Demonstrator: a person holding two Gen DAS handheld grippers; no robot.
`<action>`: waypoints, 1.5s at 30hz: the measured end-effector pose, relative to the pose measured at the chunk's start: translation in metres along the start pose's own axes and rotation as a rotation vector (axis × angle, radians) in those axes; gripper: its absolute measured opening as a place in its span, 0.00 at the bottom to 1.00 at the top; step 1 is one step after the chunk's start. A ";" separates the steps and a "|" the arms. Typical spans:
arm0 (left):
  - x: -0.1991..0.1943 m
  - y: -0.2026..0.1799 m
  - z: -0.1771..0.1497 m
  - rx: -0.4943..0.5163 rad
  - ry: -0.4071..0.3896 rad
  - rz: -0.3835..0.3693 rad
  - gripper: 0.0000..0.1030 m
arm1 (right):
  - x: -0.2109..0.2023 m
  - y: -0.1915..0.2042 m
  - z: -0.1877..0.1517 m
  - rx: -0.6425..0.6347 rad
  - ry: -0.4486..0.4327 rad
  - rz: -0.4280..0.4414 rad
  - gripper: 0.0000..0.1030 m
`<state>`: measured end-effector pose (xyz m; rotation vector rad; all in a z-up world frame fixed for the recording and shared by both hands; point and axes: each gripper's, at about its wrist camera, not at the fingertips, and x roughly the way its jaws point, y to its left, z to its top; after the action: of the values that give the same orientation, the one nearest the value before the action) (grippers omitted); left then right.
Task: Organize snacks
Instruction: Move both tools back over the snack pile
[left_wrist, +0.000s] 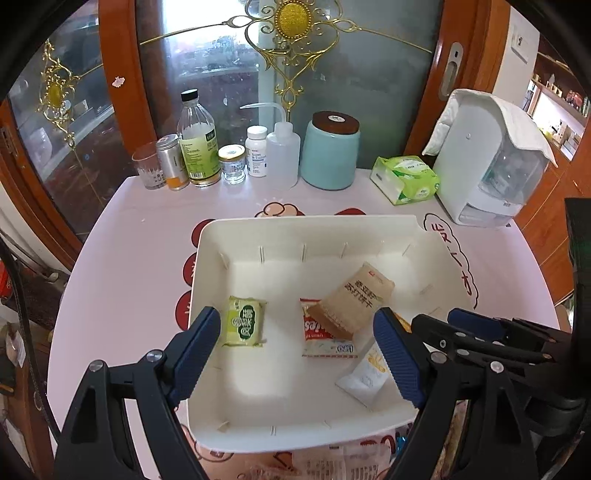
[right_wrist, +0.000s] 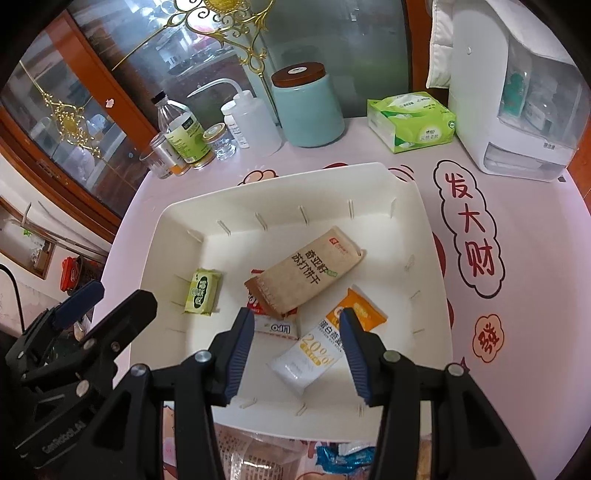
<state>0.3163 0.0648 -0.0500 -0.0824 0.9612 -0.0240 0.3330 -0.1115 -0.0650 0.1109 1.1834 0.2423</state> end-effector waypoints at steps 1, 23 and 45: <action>-0.002 0.000 -0.001 0.000 0.007 -0.002 0.82 | -0.002 0.001 -0.002 -0.001 0.000 -0.003 0.47; -0.115 -0.006 -0.064 0.067 -0.029 0.020 0.83 | -0.090 0.007 -0.081 -0.050 -0.064 0.057 0.48; -0.148 0.006 -0.221 -0.019 0.047 -0.018 0.85 | -0.125 -0.050 -0.231 -0.070 -0.009 -0.063 0.54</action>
<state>0.0507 0.0663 -0.0553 -0.1080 1.0081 -0.0333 0.0811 -0.2003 -0.0494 0.0134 1.1663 0.2273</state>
